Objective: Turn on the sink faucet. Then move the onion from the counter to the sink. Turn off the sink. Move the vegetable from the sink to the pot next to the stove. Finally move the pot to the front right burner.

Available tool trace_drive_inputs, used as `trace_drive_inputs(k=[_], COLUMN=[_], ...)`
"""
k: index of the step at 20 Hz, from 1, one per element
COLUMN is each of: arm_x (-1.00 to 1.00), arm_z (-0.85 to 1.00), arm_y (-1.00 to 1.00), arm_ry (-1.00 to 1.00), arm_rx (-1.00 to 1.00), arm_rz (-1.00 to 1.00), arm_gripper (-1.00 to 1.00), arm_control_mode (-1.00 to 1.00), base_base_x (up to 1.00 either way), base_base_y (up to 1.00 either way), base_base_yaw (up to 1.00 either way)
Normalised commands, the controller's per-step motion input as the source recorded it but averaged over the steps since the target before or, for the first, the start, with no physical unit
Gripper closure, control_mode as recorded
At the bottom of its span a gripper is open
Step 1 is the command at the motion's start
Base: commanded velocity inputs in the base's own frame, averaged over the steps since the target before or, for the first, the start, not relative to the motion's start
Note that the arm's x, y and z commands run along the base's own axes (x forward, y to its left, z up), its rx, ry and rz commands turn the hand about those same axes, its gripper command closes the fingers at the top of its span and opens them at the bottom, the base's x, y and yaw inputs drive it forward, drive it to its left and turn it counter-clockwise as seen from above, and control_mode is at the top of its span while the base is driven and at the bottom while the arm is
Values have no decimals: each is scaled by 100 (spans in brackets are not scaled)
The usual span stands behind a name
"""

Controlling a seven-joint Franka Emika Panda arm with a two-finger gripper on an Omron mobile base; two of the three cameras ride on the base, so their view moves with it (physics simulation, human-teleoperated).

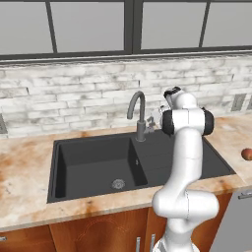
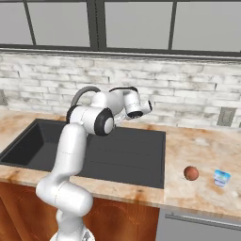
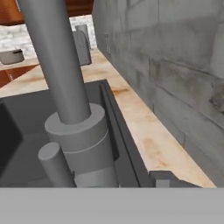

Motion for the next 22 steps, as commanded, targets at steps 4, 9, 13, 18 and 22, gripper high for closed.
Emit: trace_drive_inputs(k=[4,9,13,18,22], arm_x=[-9,-18,-7,0,16], arm_z=[-2,-3,-4,0,-2], arm_y=[0,1,0,0,-15], arm_ry=[-3,-8,-1,0,0], arm_rx=[0,-1,0,0,0], arm_rz=[-3,-38,-49,-39,-33], arm_gripper=[100,100,100,100,100], arm_control_mode=[-100,-100,-100,-100,-100], base_base_x=[0,0,0,0,0], base_base_y=[0,0,0,0,0], base_base_yaw=[0,0,0,0,0])
